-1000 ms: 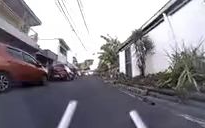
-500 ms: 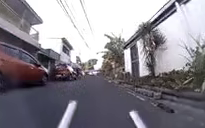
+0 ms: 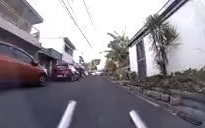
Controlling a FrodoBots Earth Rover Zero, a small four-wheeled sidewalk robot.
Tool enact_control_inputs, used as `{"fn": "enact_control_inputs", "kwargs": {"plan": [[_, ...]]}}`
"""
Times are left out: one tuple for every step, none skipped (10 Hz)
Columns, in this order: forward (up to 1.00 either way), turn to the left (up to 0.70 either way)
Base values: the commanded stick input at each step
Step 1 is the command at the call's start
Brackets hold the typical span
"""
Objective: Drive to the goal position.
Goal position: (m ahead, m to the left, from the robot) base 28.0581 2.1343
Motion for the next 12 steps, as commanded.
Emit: {"fn": "enact_control_inputs", "kwargs": {"plan": [[1.00, -0.40], [1.00, -0.37], [1.00, -0.14], [1.00, 0.00], [1.00, 0.00], [1.00, 0.00], [1.00, 0.00], [1.00, 0.00], [1.00, 0.00], [1.00, 0.00], [1.00, 0.00], [1.00, 0.00]]}}
